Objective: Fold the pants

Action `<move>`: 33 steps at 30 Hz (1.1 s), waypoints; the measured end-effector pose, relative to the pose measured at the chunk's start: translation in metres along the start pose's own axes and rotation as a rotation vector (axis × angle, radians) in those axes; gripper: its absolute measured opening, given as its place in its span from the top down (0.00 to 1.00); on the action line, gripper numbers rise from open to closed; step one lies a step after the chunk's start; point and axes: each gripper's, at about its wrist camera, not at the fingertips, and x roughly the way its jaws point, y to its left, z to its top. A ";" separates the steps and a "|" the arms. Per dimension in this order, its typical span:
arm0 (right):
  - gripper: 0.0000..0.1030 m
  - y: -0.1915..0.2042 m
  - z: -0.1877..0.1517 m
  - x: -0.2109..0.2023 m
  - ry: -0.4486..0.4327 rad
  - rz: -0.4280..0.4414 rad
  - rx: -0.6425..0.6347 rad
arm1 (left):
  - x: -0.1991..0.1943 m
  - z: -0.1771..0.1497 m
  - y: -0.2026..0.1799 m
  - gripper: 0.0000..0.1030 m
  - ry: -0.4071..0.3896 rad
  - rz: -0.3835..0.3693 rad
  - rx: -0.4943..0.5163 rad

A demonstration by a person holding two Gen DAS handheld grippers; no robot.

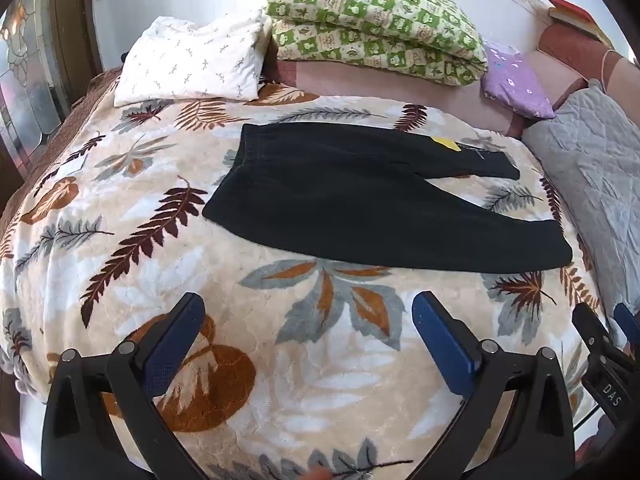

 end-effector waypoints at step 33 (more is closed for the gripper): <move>0.00 0.012 -0.001 0.003 0.002 0.015 -0.031 | 0.008 0.000 0.014 0.00 0.014 0.018 0.009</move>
